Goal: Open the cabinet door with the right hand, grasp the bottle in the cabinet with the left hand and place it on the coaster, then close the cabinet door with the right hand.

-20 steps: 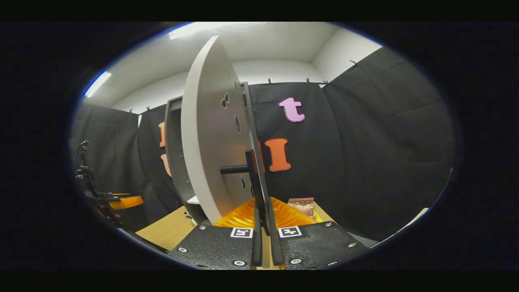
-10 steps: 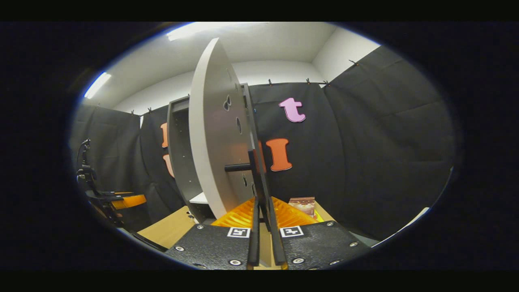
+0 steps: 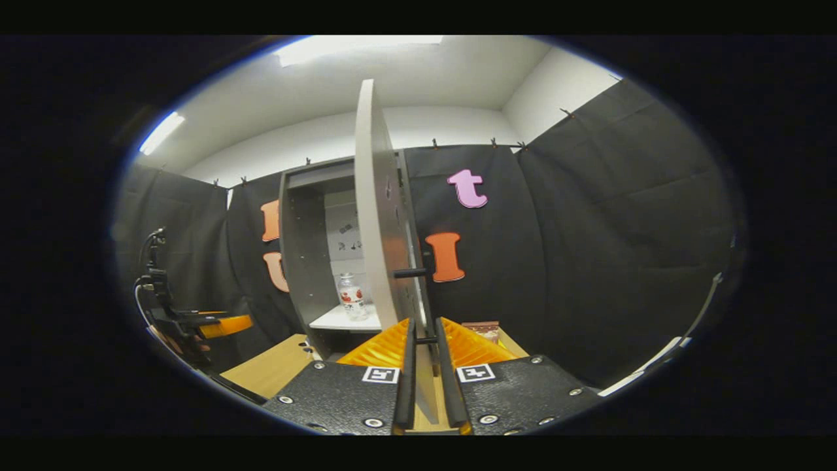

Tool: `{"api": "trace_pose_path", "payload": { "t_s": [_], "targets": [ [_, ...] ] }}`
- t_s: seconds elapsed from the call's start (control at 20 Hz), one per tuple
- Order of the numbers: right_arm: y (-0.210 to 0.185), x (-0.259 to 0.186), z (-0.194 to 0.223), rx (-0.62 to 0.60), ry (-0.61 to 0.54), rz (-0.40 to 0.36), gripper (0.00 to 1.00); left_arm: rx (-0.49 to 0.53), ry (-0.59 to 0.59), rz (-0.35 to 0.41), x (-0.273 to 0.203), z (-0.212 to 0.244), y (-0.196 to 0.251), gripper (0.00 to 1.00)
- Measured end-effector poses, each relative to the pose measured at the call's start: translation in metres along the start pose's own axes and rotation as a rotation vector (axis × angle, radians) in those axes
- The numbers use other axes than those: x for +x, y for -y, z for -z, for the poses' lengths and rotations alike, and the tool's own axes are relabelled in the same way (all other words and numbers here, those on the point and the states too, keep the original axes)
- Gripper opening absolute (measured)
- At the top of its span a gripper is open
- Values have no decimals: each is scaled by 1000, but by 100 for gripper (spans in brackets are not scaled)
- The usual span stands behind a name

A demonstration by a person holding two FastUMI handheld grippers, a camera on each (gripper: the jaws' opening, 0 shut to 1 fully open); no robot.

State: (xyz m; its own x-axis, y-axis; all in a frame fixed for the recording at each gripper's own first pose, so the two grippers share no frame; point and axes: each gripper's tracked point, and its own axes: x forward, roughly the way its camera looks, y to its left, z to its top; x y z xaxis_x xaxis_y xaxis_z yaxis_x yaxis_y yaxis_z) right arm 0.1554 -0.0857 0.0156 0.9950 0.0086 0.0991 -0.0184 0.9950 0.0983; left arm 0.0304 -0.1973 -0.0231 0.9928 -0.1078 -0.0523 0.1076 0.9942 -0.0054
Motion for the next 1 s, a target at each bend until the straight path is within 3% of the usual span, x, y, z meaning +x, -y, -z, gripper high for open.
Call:
{"api": "trace_pose_path", "payload": {
  "t_s": [0.25, 0.3, 0.35, 0.4, 0.45, 0.55, 0.65, 0.7, 0.75, 0.8, 1.0],
  "targets": [
    [-27, -8, -8, 19, 39, -73, 18, 0, 6, 7, 5, 0, -2, 95],
    [-34, -11, -7, 25, 41, -87, 8, -3, 13, 14, 9, 0, 0, 95],
    [-40, -12, -7, 32, 48, -94, 18, -6, 14, 25, 13, -1, 3, 95],
    [-48, -13, -6, 35, 54, -117, 7, -9, 15, 37, 18, 1, 6, 94],
    [-56, -14, -5, 34, 61, -132, 12, -8, 21, 44, 24, 1, 7, 95],
    [-60, -10, -1, 36, 60, -127, 30, 7, 13, 57, 42, 6, 10, 95],
    [-71, -10, 3, 49, 69, -129, 17, 4, 27, 77, 58, 6, 15, 95],
    [-79, -9, 3, 52, 73, -131, 19, 3, 39, 91, 68, 3, 18, 95],
    [-84, -8, 8, 51, 69, -124, 35, 1, 44, 101, 79, 2, 20, 95],
    [-84, -4, 15, 43, 57, -101, 31, 1, 49, 115, 92, 2, 22, 94],
    [-91, 24, 21, 23, 42, -36, 47, 0, 52, 161, 147, -2, 33, 95]
  ]
}}
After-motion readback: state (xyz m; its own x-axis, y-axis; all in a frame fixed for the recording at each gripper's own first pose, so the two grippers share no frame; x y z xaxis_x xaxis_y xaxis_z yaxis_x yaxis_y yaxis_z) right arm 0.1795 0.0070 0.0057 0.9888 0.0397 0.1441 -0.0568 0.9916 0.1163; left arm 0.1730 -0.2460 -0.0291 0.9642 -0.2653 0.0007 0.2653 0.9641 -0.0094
